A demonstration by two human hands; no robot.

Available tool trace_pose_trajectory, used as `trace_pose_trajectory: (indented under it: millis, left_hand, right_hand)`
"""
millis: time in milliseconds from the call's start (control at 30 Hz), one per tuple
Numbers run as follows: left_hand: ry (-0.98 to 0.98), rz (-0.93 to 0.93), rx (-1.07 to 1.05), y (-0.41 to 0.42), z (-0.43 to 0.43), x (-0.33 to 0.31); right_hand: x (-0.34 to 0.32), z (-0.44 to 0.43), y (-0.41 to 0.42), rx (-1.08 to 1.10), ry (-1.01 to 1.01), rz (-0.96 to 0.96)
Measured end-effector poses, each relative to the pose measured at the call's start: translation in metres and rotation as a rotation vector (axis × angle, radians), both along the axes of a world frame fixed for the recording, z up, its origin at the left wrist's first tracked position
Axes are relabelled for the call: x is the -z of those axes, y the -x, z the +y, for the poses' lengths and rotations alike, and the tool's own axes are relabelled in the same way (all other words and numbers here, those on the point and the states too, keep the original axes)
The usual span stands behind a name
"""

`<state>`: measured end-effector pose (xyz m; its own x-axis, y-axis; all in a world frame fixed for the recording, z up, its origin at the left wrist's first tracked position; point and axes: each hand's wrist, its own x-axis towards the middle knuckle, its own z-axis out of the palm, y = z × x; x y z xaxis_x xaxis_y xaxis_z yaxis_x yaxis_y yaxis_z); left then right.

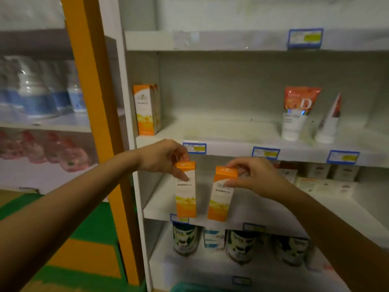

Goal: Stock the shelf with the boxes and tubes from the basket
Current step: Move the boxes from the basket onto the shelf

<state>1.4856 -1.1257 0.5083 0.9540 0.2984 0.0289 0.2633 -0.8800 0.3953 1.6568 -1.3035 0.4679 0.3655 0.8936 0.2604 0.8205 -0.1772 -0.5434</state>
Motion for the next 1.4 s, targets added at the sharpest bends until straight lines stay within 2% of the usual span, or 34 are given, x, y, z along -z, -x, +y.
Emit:
trace_pose_trajectory:
  millis: [267,567,900,1167,1400]
  left_hand:
    - [-0.066,-0.081,-0.022,0.002,0.017,-0.091]
    - [-0.178,-0.137,-0.104,-0.015,0.060,-0.138]
    - [-0.372,-0.135,-0.225,-0.043,0.107,-0.141]
    - [-0.349,-0.090,-0.257,-0.063,0.127,-0.138]
    - [-0.469,-0.061,-0.274,-0.071,0.142,-0.129]
  right_hand:
    - [-0.092,0.020,-0.006,-0.026,-0.115,-0.054]
    - [-0.150,0.062,-0.006,0.002,-0.183,-0.085]
    - [-0.161,0.097,-0.017,0.107,-0.249,-0.116]
    - [-0.161,0.112,-0.034,0.178,-0.262,-0.091]
    - [-0.156,0.130,-0.039,0.204,-0.240,-0.149]
